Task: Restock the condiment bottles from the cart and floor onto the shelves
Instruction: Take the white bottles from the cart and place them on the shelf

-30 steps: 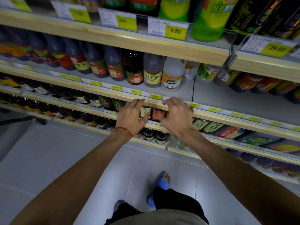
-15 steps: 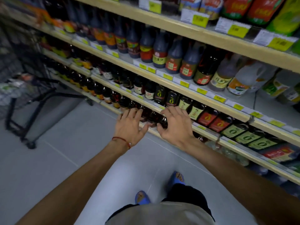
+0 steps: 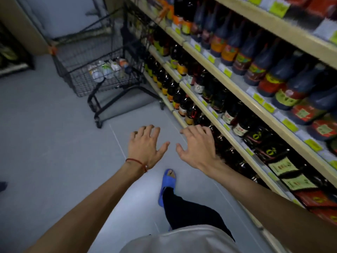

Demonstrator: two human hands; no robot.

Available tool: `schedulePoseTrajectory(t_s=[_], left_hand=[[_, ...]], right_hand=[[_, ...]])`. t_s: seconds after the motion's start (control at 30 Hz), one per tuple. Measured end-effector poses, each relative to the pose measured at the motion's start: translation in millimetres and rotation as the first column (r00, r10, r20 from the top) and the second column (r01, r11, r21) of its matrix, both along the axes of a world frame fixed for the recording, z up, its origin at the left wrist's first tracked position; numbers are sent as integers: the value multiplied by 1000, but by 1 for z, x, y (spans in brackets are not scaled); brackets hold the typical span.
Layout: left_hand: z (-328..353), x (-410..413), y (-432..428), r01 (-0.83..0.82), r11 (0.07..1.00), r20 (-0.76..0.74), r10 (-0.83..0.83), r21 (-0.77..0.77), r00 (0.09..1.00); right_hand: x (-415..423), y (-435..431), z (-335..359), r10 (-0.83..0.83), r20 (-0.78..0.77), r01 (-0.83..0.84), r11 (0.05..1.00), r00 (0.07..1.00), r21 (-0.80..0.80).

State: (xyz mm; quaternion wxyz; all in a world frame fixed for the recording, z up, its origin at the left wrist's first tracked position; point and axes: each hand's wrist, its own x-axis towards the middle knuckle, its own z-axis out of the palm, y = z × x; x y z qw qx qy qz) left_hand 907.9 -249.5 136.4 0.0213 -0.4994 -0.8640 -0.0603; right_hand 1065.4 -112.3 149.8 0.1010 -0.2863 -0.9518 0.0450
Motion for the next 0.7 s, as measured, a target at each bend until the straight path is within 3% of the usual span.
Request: schedulePoseTrajectory(t_s=[0.23, 0.47, 0.7], left_hand=[[-9, -109, 4, -135, 988, 22, 137, -79, 990], [-2, -223, 21, -297, 953, 42, 300, -64, 953], [-4, -330, 41, -350, 937, 90, 349, -9, 933]], right_hand=[[-144, 33, -17, 164, -116, -168, 985, 980, -27], [-282, 69, -16, 275, -96, -280, 959, 957, -44], [-406, 92, -16, 341, -37, -343, 936, 939, -76]])
